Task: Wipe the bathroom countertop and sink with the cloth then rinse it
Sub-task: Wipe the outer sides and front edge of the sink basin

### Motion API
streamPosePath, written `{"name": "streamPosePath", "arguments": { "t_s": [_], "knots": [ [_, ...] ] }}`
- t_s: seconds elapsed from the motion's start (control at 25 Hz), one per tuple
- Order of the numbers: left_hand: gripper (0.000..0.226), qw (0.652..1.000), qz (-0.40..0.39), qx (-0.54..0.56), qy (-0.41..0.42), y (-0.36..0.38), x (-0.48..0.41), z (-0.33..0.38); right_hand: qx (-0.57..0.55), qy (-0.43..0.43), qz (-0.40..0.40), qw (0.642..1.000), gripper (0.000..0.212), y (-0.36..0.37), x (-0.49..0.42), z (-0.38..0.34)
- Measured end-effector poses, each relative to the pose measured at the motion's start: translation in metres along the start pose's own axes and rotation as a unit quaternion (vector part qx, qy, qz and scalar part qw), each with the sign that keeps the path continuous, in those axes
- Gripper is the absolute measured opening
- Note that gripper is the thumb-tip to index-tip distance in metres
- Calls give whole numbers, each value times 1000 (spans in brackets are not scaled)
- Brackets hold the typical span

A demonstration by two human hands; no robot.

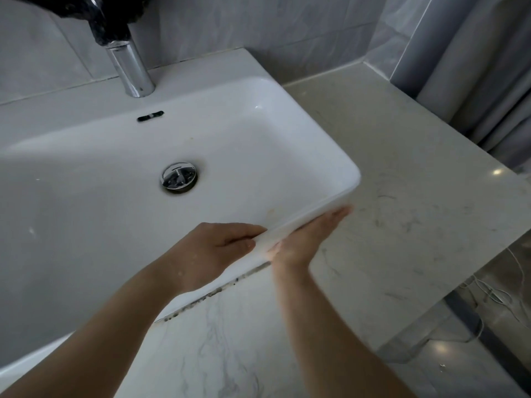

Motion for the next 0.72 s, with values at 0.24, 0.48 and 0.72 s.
{"name": "streamPosePath", "arguments": {
  "t_s": [0.24,0.48,0.72],
  "knots": [
    [31,994,11,-107,15,0,9,1,-38,52,12,998,75,-1,-29,16],
    [30,996,0,-93,16,-5,16,-2,-24,-5,-6,1000,81,23,45,-28],
    [31,986,10,-167,11,-12,36,-17,-65,36,5,997,86,6,-31,-8]
  ]
}}
Point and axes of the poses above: each hand's wrist, its own x-axis away from the middle knuckle, its own y-axis out of the palm, z = x × y, the point moved 3 cm from there along -x, towards the middle knuckle
